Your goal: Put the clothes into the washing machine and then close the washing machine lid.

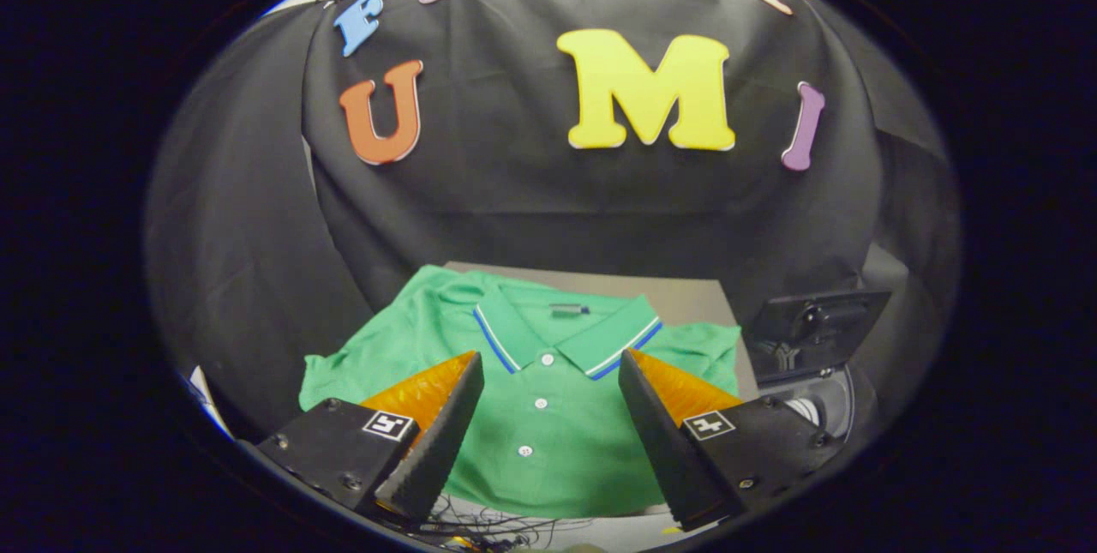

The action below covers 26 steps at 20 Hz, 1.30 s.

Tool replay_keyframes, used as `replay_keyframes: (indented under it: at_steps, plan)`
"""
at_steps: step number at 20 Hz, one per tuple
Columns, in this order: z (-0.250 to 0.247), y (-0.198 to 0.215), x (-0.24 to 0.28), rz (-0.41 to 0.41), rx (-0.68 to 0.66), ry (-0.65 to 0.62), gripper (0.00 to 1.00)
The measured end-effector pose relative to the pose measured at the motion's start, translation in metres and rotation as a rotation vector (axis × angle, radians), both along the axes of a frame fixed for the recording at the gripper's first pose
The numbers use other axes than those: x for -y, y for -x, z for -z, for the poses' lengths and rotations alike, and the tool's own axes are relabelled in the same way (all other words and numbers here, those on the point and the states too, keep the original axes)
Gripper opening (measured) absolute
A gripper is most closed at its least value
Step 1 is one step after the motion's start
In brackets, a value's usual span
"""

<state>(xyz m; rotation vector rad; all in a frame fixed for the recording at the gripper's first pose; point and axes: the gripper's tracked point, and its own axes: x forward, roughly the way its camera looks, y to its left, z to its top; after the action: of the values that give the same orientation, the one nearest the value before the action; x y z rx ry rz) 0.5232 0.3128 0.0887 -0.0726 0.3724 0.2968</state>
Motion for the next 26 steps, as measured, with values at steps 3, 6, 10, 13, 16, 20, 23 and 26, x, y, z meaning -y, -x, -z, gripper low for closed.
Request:
replay_keyframes:
  at_steps: [3,6,10,13,16,20,23,26]
  plan:
    - [0.024,-0.012,-0.007,0.014,-0.053,0.024,0.99]
    - [0.035,-0.017,-0.009,0.038,-0.054,0.068,0.99]
    - [0.038,-0.016,-0.006,0.064,-0.039,0.122,1.00]
    - [0.038,-0.016,-0.007,0.074,-0.047,0.106,1.00]
    - [0.038,-0.016,-0.007,0.077,-0.043,0.088,0.99]
    - [0.041,-0.015,-0.009,0.049,-0.066,0.121,0.98]
    - [0.037,-0.015,-0.011,0.019,-0.101,0.105,0.68]
    - [0.040,-0.014,-0.009,-0.017,-0.132,0.130,0.41]
